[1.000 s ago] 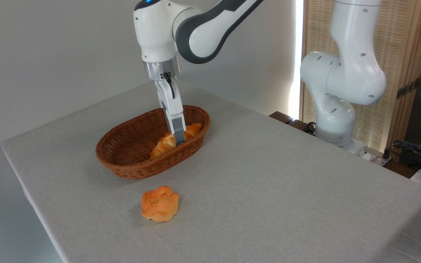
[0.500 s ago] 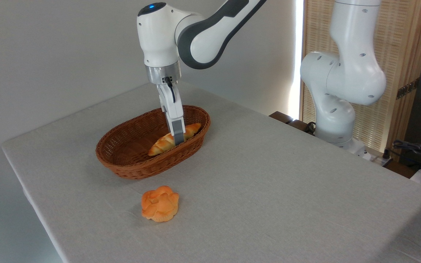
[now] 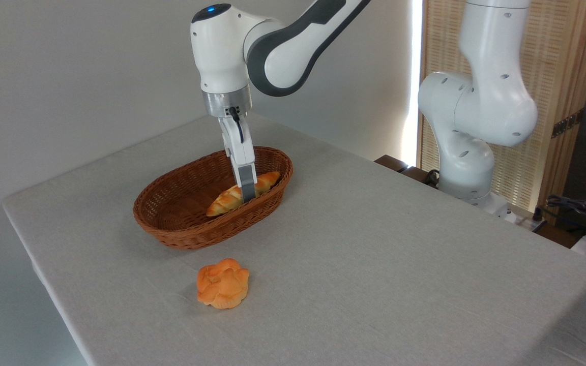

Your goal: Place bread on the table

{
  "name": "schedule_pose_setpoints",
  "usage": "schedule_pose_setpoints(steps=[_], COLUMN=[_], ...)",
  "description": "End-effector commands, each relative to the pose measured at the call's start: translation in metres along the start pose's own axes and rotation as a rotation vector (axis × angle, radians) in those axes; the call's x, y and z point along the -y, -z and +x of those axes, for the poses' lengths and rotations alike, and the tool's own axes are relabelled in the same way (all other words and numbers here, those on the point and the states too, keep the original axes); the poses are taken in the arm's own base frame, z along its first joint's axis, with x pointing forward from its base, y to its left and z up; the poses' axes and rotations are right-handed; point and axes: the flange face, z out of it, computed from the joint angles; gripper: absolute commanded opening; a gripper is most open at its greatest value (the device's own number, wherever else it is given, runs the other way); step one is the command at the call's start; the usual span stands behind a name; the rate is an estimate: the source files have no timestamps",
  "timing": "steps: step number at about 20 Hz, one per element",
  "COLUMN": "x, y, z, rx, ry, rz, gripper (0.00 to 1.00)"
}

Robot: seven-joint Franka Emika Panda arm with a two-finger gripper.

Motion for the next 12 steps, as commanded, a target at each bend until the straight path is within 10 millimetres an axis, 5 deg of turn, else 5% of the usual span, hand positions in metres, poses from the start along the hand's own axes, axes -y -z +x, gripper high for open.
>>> schedule_pose_setpoints(steps=[1,5,12], x=[0.0,0.003,0.016], y=[-0.005,0.007,0.062], z=[-0.006,-0.001,0.023], rx=[0.037,0.026,-0.15], ry=[-0.007,0.002,0.108], rz=[-0.043,-0.037,-0.06], gripper=[0.27,0.22,0.13])
